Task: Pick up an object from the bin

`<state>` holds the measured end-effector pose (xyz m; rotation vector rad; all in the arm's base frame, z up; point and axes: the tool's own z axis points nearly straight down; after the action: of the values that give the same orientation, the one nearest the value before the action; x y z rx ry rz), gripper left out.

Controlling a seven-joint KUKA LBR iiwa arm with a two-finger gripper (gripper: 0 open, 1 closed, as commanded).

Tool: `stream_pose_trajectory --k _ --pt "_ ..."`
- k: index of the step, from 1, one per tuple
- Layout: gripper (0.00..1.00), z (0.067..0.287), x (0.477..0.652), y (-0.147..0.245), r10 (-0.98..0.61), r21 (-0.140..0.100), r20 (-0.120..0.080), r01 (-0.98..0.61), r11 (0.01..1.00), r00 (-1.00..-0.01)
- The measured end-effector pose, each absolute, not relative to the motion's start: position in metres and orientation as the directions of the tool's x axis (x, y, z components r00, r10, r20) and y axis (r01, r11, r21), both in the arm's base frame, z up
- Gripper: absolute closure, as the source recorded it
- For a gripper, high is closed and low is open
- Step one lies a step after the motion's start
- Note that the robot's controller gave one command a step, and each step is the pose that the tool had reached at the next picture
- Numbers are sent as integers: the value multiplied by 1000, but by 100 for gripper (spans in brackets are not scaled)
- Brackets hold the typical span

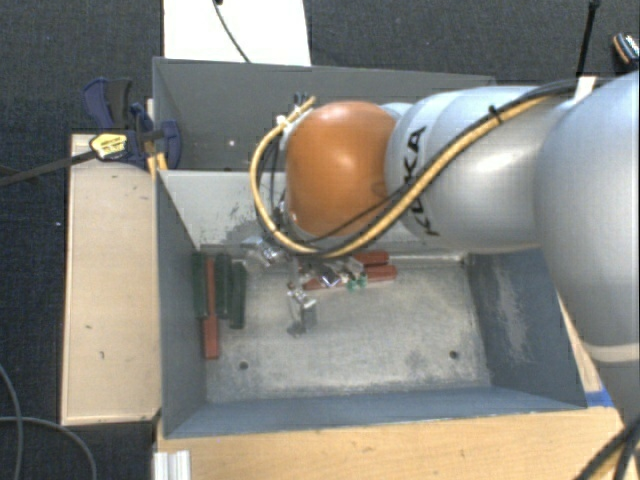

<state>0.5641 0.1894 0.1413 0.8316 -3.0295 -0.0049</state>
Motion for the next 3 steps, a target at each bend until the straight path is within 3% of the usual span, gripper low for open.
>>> stream_pose_trajectory --k 1,2,3 --pt "0 84 571 113 -628 0 3 -628 778 -778" --pt "0 98 595 105 -610 -3 -6 -610 793 -793" --pt "0 75 591 111 -597 2 -1 -597 802 -802"
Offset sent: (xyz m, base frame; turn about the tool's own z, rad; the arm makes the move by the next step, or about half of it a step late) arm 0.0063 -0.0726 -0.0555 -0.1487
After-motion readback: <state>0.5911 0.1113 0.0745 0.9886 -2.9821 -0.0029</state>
